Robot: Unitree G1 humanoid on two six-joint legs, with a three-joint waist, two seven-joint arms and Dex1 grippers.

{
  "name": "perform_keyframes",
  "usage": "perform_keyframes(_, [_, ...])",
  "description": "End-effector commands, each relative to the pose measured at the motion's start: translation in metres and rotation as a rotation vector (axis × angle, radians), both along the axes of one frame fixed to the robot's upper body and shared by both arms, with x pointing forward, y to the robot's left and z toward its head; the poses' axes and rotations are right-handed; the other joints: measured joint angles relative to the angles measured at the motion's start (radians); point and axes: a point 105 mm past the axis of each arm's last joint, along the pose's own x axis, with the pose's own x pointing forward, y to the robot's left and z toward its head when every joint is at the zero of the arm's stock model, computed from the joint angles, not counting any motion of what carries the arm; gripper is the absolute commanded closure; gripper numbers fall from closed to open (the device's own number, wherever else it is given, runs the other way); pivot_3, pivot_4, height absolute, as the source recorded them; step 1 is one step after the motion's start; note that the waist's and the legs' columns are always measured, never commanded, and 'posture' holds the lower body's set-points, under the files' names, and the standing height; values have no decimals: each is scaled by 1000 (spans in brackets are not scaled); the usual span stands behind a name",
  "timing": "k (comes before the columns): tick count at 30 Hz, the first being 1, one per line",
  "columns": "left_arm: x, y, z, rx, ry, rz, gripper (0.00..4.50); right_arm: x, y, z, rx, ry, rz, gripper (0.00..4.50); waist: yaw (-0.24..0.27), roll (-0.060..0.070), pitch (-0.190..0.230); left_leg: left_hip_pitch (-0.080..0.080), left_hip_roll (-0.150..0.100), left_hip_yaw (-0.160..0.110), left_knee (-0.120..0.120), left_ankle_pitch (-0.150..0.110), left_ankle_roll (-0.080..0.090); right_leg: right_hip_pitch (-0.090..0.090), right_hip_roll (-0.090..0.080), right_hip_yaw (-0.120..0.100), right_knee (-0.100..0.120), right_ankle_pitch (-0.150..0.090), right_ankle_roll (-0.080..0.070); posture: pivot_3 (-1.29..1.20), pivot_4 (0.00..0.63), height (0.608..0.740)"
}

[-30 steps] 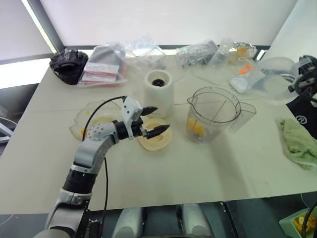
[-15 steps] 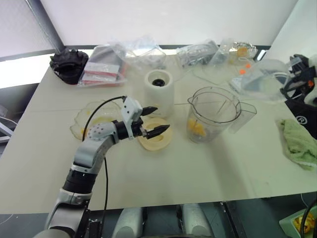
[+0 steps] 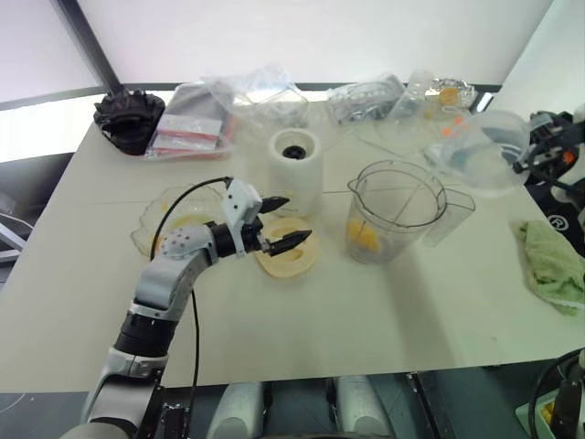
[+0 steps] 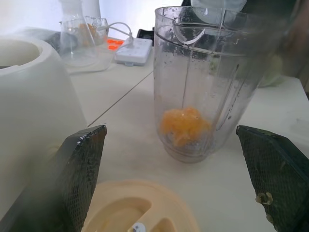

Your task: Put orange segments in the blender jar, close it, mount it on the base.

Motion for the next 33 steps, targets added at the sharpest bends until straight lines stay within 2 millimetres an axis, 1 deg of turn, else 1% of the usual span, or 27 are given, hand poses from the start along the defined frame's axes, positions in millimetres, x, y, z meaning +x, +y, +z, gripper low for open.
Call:
perform_keyframes(1, [-1,-1,10,-3,-51,-8,0,-12,-25,13,150,-71,-96,4458,0,0,0,0,0,0,0,0,0,0,0,0,0,0,0,0,150,740])
perform_keyframes(7, [-1,-1,9,-1,-49,-4,0,-17,-56,-8,416,-66,-191,4458,-2,0,0,0,0,0,1,0,0,0,0,0,1,0,0,0,150,740])
perform_keyframes(9, [-1,-1,9,-1,-47,-4,0,-20,-73,-25,481,-54,-258,4458,-3,0,0,0,0,0,1,0,0,0,0,0,2,0,0,0,150,740])
perform_keyframes(11, [-1,-1,9,-3,-46,-5,0,-23,-81,-34,507,-49,-288,4458,-3,0,-1,0,0,1,1,0,0,0,0,0,2,0,0,0,150,740])
perform_keyframes(14, [-1,0,9,-7,-42,-2,0,-24,-96,-69,618,-34,-348,4458,-4,0,-1,0,0,1,2,0,0,0,1,0,3,0,0,0,150,740])
perform_keyframes(15, [0,1,9,-6,-40,-1,0,-24,-99,-78,635,-29,-366,4458,-4,0,-1,0,0,2,2,0,0,0,1,0,3,0,0,0,150,740])
perform_keyframes(17, [-1,1,10,-6,-41,0,0,-21,-102,-90,669,-41,-386,4458,-5,1,-1,0,0,3,2,0,0,0,1,0,4,0,0,0,150,740])
perform_keyframes(21, [-1,2,10,-4,-43,2,0,-14,-102,-102,685,-82,-376,4458,-10,2,-1,2,0,5,2,0,0,0,1,1,6,0,0,0,150,740])
perform_keyframes(25, [-4,2,10,2,-46,2,0,-9,-106,-122,760,-120,-391,4458,-10,2,-1,2,0,5,2,0,0,0,1,0,6,0,1,0,150,740])
perform_keyframes(33, [-4,4,11,9,-48,9,0,1,-114,-142,796,-130,-429,4458,-10,2,-1,2,0,5,2,0,0,0,1,1,6,0,1,0,150,740])
